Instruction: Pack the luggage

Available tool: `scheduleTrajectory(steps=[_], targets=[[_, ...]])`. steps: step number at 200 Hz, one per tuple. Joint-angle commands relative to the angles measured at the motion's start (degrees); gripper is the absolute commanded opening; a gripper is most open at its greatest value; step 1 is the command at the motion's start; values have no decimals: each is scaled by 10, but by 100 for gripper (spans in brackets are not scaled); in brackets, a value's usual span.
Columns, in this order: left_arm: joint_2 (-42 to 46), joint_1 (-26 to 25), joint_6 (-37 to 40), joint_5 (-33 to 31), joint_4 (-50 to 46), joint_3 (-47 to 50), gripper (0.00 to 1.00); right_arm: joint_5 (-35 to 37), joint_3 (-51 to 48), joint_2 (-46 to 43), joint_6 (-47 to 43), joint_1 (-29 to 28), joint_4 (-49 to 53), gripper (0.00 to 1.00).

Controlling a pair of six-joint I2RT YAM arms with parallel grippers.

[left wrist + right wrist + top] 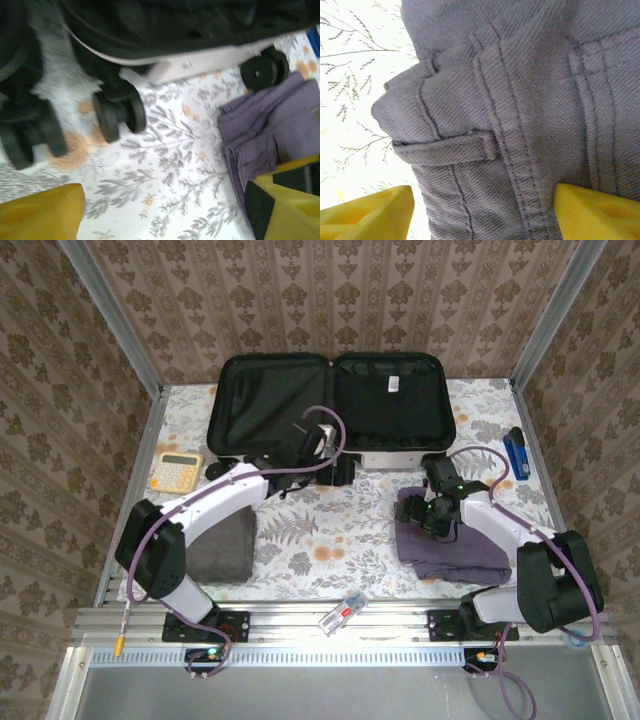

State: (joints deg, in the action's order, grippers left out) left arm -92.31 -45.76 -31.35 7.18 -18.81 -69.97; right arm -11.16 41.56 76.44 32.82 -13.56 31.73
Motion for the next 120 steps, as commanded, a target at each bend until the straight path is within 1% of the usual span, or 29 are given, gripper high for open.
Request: scheduleTrajectory(steps=[1, 15, 26, 44, 69, 92, 104, 120], targets=[[-44, -29, -9, 29, -16, -30, 85, 42, 42, -43, -25, 4, 88, 79], [-69, -48, -10, 29, -37, -62, 85, 60, 60, -71, -27, 22, 122, 82], [-89, -60, -19, 22, -60, -88, 85, 76, 72, -84, -24, 48, 151, 84], [-127, -75, -36, 34, -80, -129, 85, 88, 82, -95, -31, 112, 179, 86], [-178, -94, -42, 74, -103, -188, 85, 113, 93, -92, -44, 201, 195, 90], [-220, -104, -37, 122, -119, -228, 85, 109, 100, -75, -57, 268, 189, 93], [-242, -109, -30, 140, -131, -251, 85, 111, 96, -60, -63, 302, 180, 97], [-270, -117, -13, 157, -138, -276, 85, 71, 77, -34, -73, 366, 151, 97]])
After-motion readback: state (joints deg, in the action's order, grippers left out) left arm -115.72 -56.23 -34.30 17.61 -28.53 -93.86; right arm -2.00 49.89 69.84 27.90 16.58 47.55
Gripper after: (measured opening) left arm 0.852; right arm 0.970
